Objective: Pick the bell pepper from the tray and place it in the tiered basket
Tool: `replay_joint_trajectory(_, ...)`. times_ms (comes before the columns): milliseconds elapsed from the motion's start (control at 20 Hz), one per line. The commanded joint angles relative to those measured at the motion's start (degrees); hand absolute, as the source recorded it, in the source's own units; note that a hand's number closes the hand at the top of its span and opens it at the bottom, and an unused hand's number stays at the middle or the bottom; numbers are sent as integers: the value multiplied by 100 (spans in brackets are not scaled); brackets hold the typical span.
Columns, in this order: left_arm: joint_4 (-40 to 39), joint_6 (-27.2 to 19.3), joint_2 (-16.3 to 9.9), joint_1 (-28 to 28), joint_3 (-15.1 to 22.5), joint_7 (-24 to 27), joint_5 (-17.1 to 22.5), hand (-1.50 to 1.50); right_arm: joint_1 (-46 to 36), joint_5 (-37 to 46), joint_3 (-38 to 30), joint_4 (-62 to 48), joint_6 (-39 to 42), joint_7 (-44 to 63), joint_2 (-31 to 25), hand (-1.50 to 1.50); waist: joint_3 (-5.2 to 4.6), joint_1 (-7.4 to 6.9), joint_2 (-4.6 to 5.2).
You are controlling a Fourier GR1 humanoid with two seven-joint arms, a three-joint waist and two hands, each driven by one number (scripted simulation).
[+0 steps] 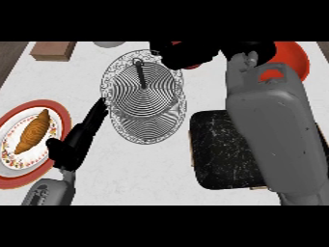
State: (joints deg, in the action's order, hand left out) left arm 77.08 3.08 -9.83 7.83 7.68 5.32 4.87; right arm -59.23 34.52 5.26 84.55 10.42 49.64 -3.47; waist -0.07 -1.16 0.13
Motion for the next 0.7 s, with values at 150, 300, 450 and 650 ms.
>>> replay_joint_trajectory(150, 98, 144, -37, -124, -22, -10, -5, 0, -1220, -9, -115, -2210, -546, -542, 337, 150, 1, -67, 18)
replay_joint_trajectory(300, 325, -197, 310, 83, 214, -374, -193, 0, -1351, -338, 411, -2863, -1168, -659, 342, 150, 1, -143, 30)
replay_joint_trajectory(450, -21, 136, 70, -166, 21, 159, -134, 0, -1384, -624, 653, -3292, -1574, -983, 345, 150, 0, -87, 23)
replay_joint_trajectory(650, -394, 171, 178, 247, -63, 169, -109, 0, -1770, -978, 784, -4274, -2065, -1560, 346, 150, -4, -177, 66)
